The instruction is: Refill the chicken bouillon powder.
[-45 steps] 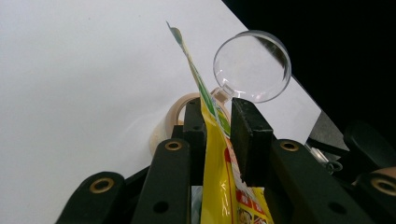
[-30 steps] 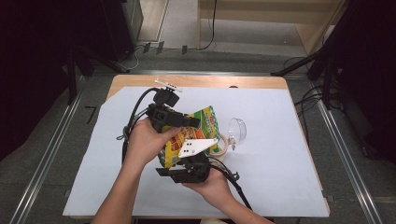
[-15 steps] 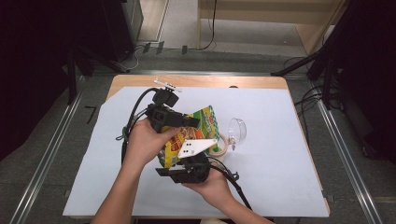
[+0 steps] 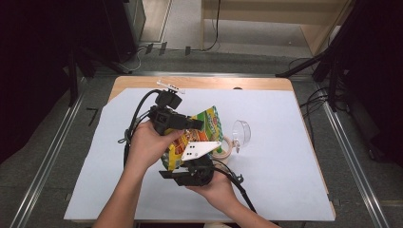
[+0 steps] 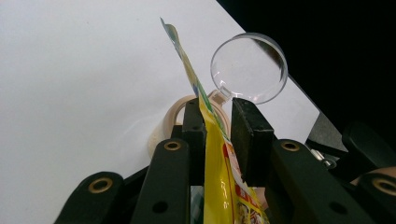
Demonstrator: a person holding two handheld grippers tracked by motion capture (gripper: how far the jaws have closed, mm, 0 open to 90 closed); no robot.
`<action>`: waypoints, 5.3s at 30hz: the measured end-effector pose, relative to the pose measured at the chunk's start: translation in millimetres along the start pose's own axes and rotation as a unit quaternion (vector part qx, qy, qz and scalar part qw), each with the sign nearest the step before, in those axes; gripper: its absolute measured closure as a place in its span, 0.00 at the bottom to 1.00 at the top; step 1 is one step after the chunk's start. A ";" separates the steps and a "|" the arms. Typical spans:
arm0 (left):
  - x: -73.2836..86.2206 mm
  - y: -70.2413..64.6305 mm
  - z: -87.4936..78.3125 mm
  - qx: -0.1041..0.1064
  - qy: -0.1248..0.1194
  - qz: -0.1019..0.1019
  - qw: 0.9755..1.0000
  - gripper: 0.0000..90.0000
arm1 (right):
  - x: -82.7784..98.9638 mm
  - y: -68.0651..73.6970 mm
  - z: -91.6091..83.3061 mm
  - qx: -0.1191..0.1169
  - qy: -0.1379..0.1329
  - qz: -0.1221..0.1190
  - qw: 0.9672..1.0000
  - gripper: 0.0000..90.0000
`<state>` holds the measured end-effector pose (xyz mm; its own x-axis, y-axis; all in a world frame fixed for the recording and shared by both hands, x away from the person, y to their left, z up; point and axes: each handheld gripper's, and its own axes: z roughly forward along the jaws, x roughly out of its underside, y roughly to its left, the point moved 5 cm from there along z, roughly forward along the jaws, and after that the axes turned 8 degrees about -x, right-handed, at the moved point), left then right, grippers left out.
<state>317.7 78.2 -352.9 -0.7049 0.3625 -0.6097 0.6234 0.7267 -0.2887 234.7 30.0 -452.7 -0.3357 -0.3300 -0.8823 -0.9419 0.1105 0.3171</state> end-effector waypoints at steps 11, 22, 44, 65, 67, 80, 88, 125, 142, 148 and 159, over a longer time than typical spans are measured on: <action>-0.1 0.1 1.8 -0.005 0.001 0.001 1.000 0.85 | 0.0 0.7 -0.4 -0.002 -0.002 0.007 1.000 0.77; 0.1 0.2 1.0 -0.006 -0.001 0.000 1.000 0.85 | 0.3 -1.4 0.3 -0.001 -0.001 0.003 1.000 0.77; 2.3 1.5 -1.6 -0.010 -0.004 -0.001 1.000 0.85 | 0.2 -1.3 3.0 -0.007 0.003 0.003 1.000 0.77; -0.3 -0.3 2.6 -0.009 -0.001 0.006 1.000 0.86 | 0.9 0.0 0.5 -0.006 -0.002 0.011 1.000 0.77; -0.6 -1.0 3.7 -0.007 -0.002 0.006 1.000 0.86 | 2.0 -2.1 0.0 0.000 -0.001 0.006 1.000 0.77; -1.4 0.4 2.3 -0.007 -0.010 0.007 1.000 0.85 | 0.6 0.6 -3.2 -0.005 -0.003 0.009 1.000 0.77; -0.8 1.0 3.5 -0.005 -0.006 0.002 1.000 0.85 | 0.4 0.1 -2.7 -0.007 -0.001 0.012 1.000 0.77; -2.2 -7.4 2.5 -0.014 -0.008 0.016 1.000 0.85 | 1.8 -2.4 -2.2 -0.005 -0.008 0.023 1.000 0.77; -2.9 -4.5 2.3 -0.011 -0.010 0.011 1.000 0.85 | -0.7 -0.7 -3.2 -0.003 -0.005 0.016 1.000 0.77; -2.9 -4.7 2.9 -0.012 -0.011 0.012 1.000 0.85 | -0.3 -1.3 -3.1 -0.002 -0.005 0.016 1.000 0.77; -2.6 -4.1 2.8 -0.011 -0.010 0.011 1.000 0.85 | 0.0 -1.5 -3.0 -0.002 -0.003 0.014 1.000 0.77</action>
<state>317.9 72.6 -352.3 -0.6845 0.3664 -0.6303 0.6306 0.7314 -0.2596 236.1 27.1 -452.1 -0.3624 -0.3212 -0.8749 -0.9320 0.1156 0.3436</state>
